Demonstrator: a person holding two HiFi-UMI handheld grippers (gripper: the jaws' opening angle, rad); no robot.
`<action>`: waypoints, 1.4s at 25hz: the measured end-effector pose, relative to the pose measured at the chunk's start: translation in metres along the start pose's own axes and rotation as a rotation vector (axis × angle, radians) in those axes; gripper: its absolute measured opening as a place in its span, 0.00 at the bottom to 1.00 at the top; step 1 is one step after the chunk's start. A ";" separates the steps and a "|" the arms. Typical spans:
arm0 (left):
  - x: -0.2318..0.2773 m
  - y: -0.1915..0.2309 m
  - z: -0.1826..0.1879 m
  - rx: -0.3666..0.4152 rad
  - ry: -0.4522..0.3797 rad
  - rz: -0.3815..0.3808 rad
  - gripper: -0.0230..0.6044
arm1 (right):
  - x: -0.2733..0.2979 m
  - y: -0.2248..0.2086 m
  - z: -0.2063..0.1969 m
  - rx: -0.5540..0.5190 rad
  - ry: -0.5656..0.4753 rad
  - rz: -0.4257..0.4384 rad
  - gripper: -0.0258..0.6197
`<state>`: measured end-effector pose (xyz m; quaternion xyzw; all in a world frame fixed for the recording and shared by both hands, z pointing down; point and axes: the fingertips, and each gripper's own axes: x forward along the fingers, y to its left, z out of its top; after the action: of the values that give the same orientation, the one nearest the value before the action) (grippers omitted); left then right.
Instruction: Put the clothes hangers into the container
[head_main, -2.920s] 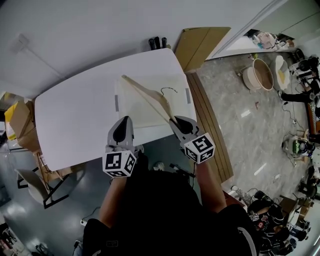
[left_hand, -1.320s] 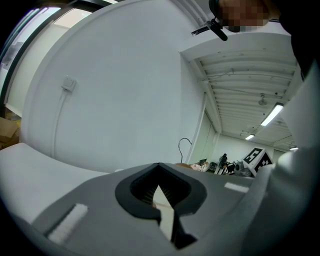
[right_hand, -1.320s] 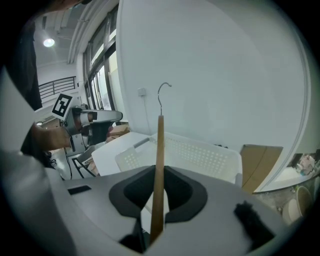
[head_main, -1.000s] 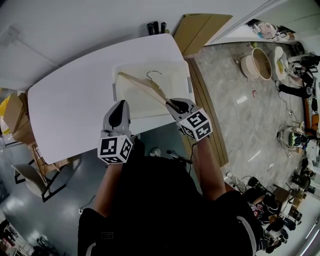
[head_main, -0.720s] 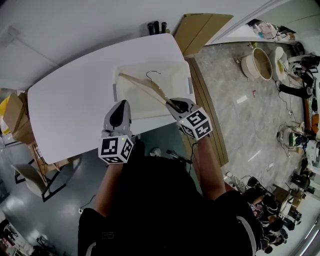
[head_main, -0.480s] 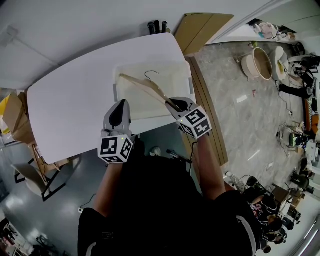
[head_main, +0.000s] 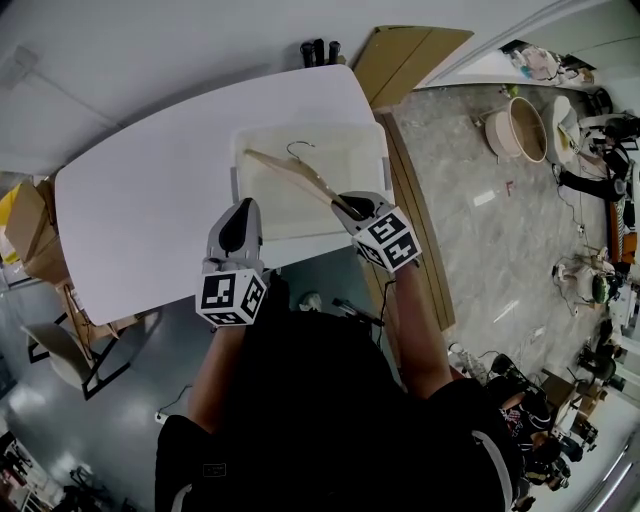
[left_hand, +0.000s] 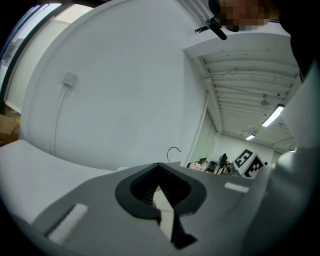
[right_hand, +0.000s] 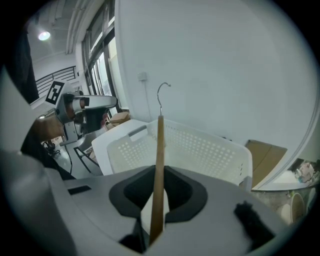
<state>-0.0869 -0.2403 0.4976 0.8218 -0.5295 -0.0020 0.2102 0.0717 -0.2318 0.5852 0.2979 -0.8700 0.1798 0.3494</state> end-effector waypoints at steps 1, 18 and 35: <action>0.000 0.002 0.000 0.000 0.000 0.001 0.05 | 0.001 0.000 0.000 -0.001 0.004 0.000 0.13; 0.004 0.016 0.001 -0.013 0.006 0.007 0.05 | 0.023 -0.004 -0.001 -0.034 0.082 0.002 0.13; 0.010 0.018 0.000 -0.017 0.008 0.013 0.05 | 0.028 -0.010 -0.007 -0.052 0.098 0.009 0.13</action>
<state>-0.0986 -0.2549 0.5063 0.8165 -0.5340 -0.0017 0.2196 0.0656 -0.2468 0.6107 0.2756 -0.8576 0.1733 0.3983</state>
